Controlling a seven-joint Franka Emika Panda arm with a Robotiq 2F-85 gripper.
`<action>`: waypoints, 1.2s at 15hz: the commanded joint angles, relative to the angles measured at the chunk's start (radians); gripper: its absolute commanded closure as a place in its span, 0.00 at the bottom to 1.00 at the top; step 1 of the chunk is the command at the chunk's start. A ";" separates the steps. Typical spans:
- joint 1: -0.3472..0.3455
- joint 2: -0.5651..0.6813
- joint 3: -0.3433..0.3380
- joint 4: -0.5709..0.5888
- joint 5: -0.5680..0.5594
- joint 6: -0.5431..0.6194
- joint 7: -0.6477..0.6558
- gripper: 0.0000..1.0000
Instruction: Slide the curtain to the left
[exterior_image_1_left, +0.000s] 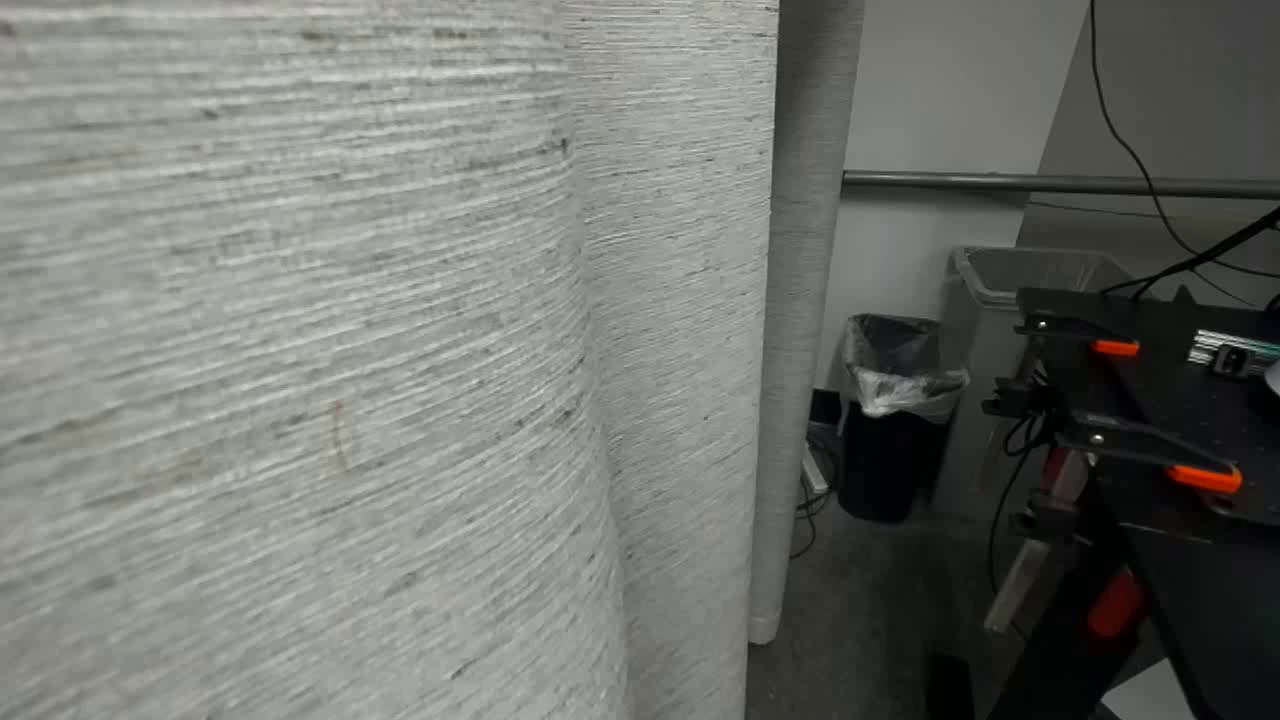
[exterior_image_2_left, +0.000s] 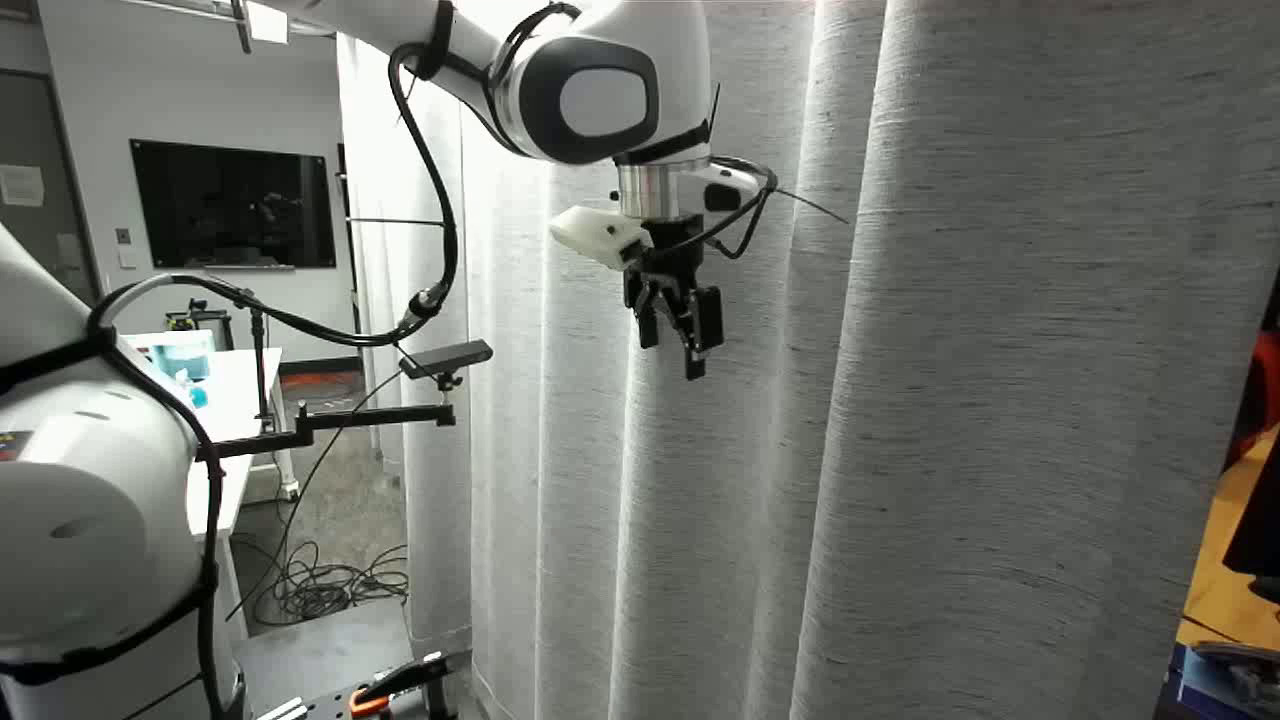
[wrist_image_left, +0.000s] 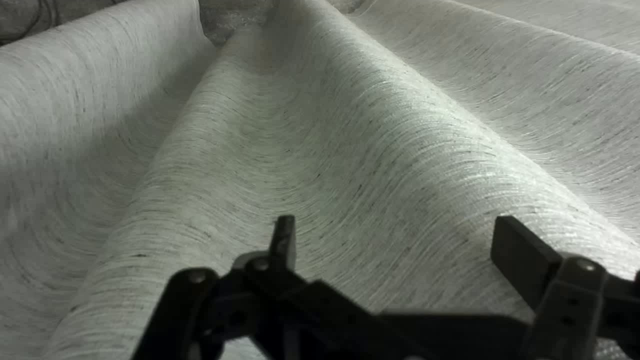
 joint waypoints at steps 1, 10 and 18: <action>-0.009 0.001 0.008 0.002 0.004 -0.002 -0.003 0.00; -0.009 0.001 0.008 0.002 0.004 -0.002 -0.003 0.00; -0.033 0.007 -0.003 0.004 -0.018 -0.015 -0.001 0.00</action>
